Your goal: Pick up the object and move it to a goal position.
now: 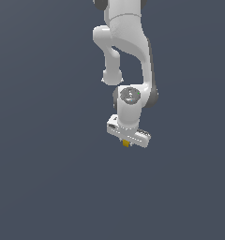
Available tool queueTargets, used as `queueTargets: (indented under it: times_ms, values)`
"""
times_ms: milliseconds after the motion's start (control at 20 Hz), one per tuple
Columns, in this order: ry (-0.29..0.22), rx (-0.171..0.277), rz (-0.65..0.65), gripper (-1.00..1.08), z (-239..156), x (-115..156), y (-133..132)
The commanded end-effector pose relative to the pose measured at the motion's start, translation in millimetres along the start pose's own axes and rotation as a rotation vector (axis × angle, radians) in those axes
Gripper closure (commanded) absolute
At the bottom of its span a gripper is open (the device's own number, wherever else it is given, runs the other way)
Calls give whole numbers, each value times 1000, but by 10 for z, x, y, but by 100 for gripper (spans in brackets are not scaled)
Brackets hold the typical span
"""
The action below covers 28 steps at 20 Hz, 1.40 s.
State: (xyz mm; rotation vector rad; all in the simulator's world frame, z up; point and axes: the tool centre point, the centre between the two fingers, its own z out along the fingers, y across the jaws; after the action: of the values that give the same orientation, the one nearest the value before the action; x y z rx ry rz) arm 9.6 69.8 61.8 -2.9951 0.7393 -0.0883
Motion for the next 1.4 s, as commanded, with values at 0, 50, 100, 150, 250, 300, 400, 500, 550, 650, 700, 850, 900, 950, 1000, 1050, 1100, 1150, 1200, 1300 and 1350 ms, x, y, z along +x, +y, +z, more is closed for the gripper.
queueTargets:
  times_ms: [0,50,100,150,250,300,400,500,550,650,700,850,900,950,1000,1050,1100,1150,1200,1300,1350]
  values:
    - [13,21,-30,108,-124,72,67]
    - [18,29,-42,108,-175,102,96]
    - [23,38,-55,108,-227,131,125]
    - [28,47,-68,108,-277,161,153]
    - [38,64,-93,108,-375,219,208]
    - [43,73,-105,108,-423,247,235]
    - [52,89,-129,108,-517,303,288]
    - [61,105,-152,108,-607,358,340]
    - [66,113,-163,108,-652,385,366]
    - [74,129,-186,108,-739,439,416]
    - [79,137,-197,108,-782,466,441]
    - [91,160,-230,108,-908,546,514]
    - [95,167,-241,108,-950,572,538]
    - [99,175,-251,108,-991,598,562]
    - [103,183,-262,108,-1032,625,586]
    - [107,190,-273,108,-1073,652,610]
    - [111,198,-283,108,-1114,678,634]
    - [115,206,-294,108,-1155,705,658]
    - [119,214,-305,108,-1196,732,682]
    - [127,229,-327,108,-1278,786,731]
    - [131,237,-337,108,-1319,814,755]
